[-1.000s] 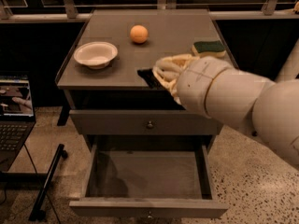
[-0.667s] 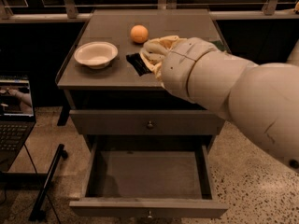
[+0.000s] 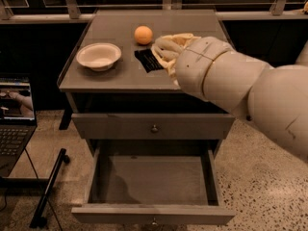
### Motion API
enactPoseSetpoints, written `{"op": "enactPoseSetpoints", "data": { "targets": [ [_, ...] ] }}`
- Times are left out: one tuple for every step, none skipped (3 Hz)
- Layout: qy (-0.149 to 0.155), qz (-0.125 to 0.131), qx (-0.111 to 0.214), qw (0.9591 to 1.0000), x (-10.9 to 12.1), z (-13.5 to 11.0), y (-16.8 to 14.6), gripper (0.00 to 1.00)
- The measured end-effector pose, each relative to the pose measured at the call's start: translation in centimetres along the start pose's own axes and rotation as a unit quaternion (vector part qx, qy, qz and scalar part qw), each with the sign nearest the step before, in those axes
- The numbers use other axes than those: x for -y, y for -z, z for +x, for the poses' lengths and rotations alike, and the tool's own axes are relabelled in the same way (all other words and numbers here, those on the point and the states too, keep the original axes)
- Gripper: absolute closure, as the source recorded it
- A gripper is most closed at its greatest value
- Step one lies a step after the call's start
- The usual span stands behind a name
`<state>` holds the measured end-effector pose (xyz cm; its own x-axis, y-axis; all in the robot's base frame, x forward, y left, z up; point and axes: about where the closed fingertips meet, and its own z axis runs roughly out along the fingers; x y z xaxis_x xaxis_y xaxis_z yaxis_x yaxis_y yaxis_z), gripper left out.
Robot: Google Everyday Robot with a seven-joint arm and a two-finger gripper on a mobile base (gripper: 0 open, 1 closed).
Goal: Pick rxbar chocolate from middle drawer and place on counter
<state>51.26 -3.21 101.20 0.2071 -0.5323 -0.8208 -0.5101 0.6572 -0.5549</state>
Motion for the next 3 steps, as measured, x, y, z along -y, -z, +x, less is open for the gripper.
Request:
{"op": "enactPoseSetpoints", "data": {
  "targets": [
    [-0.016, -0.002, 0.046, 0.9988, 3.7, 1.6, -0.9, 1.0],
    [-0.059, -0.016, 0.079, 0.995, 7.0, 3.7, -2.8, 1.0],
    [-0.099, -0.038, 0.084, 0.9909, 8.7, 5.8, -5.9, 1.0]
  ]
}}
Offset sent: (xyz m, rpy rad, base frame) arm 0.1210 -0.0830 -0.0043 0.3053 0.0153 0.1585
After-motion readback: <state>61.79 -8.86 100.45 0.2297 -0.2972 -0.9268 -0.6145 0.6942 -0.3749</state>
